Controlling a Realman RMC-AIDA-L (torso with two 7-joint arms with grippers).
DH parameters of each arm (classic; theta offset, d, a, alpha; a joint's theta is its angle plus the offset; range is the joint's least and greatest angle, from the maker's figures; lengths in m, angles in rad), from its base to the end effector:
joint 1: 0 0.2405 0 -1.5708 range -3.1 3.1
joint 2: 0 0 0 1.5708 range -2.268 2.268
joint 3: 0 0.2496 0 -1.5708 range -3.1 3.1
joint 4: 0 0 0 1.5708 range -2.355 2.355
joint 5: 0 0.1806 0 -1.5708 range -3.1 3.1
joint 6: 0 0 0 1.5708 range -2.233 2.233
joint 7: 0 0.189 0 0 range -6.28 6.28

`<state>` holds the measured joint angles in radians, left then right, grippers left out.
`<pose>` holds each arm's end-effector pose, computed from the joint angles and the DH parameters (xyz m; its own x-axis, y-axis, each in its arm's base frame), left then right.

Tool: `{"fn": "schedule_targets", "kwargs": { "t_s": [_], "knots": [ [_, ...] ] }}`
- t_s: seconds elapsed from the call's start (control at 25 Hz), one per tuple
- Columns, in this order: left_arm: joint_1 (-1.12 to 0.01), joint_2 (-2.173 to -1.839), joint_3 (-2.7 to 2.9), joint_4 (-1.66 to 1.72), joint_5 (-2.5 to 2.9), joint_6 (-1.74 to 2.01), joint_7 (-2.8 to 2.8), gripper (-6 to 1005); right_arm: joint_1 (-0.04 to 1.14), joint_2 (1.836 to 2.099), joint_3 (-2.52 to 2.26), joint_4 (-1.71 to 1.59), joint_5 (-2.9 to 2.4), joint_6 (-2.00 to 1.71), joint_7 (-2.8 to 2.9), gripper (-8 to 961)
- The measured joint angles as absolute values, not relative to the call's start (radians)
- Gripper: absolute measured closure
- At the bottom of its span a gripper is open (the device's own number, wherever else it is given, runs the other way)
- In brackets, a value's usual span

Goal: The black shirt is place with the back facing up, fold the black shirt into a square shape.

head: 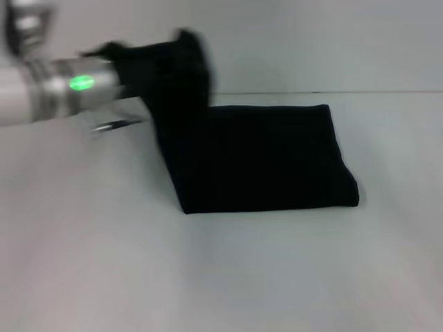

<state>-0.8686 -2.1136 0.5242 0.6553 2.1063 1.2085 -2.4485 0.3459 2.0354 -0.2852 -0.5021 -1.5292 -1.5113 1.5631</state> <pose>-0.1438 0.4352 -0.0245 0.0843 0.7859 0.6126 0.9387 -0.2689 0.2159 0.2952 0.3283 0.0927 0.1222 -0.1748 -0.9770 -0.9102 -0.4121 -0.0401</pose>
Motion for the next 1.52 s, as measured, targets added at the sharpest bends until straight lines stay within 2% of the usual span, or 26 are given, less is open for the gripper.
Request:
{"fn": "schedule_targets", "kwargs": {
  "t_s": [0.12, 0.36, 0.48, 0.6, 0.72, 0.96, 1.12, 1.24, 1.32, 1.44, 1.52],
  "knots": [
    [-0.956, -2.165, 0.697, 0.630, 2.098, 1.109, -2.436, 964, 0.352, 2.036, -0.291, -0.498, -1.529, -1.508, 1.562, 71],
    [-1.075, -2.172, 1.084, 0.462, 2.024, 0.848, -2.367, 952, 0.360, 2.036, -0.295, -0.488, -1.531, -1.503, 1.558, 70],
    [-1.093, -2.176, 1.225, 0.439, 1.997, 0.767, -2.314, 941, 0.363, 2.036, -0.296, -0.488, -1.532, -1.502, 1.558, 70],
    [-1.089, -2.176, 1.322, 0.450, 1.964, 0.761, -2.295, 898, 0.367, 2.036, -0.296, -0.488, -1.532, -1.502, 1.558, 69],
    [-1.055, -2.165, 1.429, 0.548, 1.947, 0.936, -2.224, 838, 0.367, 2.034, -0.296, -0.488, -1.533, -1.498, 1.562, 69],
    [-0.848, -2.143, 1.266, 0.830, 1.963, 1.226, -2.204, 717, 0.391, 2.014, -0.299, -0.491, -1.607, -1.484, 1.626, 70],
    [-0.760, -2.122, 0.969, 0.835, 1.960, 1.270, -2.337, 531, 0.436, 1.987, -0.300, -0.511, -1.736, -1.468, 1.758, 70],
    [-0.730, -2.085, 0.770, 0.781, 1.962, 1.334, -2.446, 403, 0.493, 1.952, -0.321, -0.522, -1.866, -1.467, 1.899, 70],
    [-0.713, -2.073, 0.674, 0.772, 1.966, 1.388, -2.463, 321, 0.546, 1.927, -0.373, -0.538, -1.965, -1.460, 2.030, 70],
    [-0.695, -2.064, 0.587, 0.777, 1.968, 1.447, -2.468, 198, 0.643, 1.895, -0.491, -0.556, -2.115, -1.400, 2.243, 70],
    [-0.687, -2.062, 0.557, 0.780, 1.968, 1.475, -2.463, 117, 0.715, 1.887, -0.558, -0.562, -2.206, -1.338, 2.347, 70]
  ]
}}
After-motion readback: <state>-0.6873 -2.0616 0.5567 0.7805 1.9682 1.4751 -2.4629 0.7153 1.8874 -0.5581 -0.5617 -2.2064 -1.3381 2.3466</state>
